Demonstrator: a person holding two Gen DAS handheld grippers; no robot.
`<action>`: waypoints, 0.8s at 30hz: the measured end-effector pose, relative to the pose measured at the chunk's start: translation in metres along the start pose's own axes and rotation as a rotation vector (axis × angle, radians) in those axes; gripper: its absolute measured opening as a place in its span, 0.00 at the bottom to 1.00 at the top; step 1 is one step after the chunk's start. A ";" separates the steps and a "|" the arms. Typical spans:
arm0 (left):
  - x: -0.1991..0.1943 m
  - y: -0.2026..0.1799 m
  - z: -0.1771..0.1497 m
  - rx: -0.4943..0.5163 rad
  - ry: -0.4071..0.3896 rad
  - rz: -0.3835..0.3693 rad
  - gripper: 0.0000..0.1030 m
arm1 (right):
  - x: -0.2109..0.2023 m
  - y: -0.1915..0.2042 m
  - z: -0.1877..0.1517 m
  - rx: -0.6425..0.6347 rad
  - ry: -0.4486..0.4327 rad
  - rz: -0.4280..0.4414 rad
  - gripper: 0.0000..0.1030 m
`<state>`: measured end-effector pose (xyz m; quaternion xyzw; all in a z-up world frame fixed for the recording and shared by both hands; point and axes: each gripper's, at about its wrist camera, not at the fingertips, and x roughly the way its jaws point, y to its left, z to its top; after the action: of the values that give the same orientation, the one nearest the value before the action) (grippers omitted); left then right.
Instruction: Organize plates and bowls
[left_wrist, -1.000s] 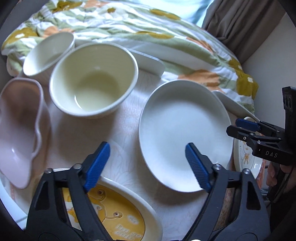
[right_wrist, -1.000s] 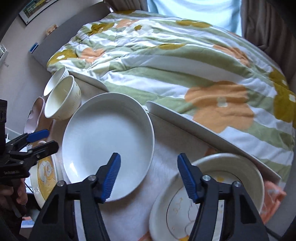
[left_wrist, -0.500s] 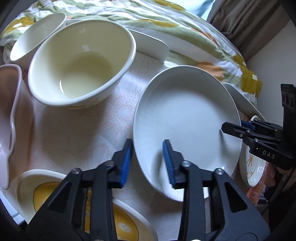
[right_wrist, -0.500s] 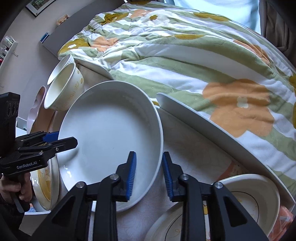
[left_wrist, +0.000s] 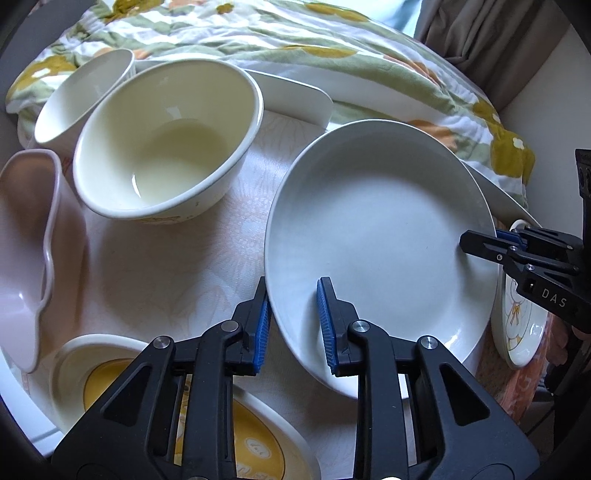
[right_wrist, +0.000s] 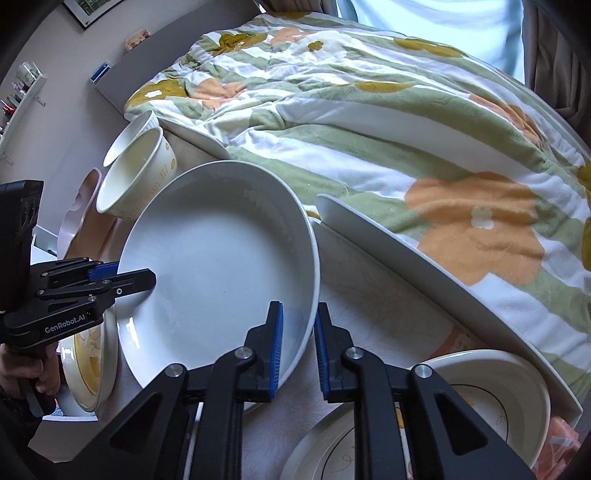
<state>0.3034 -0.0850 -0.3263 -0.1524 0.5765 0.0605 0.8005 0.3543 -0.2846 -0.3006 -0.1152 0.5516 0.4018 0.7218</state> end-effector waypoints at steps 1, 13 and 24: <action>-0.003 0.001 0.000 0.004 -0.002 0.001 0.21 | -0.002 0.000 0.000 0.000 -0.004 -0.003 0.15; -0.057 0.002 -0.012 0.075 -0.050 -0.032 0.21 | -0.045 0.033 -0.008 0.027 -0.054 -0.058 0.15; -0.109 0.047 -0.041 0.256 -0.068 -0.164 0.21 | -0.083 0.106 -0.063 0.224 -0.140 -0.123 0.15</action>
<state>0.2183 -0.0449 -0.2436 -0.0938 0.5377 -0.0739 0.8346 0.2294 -0.2920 -0.2204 -0.0391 0.5332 0.2996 0.7902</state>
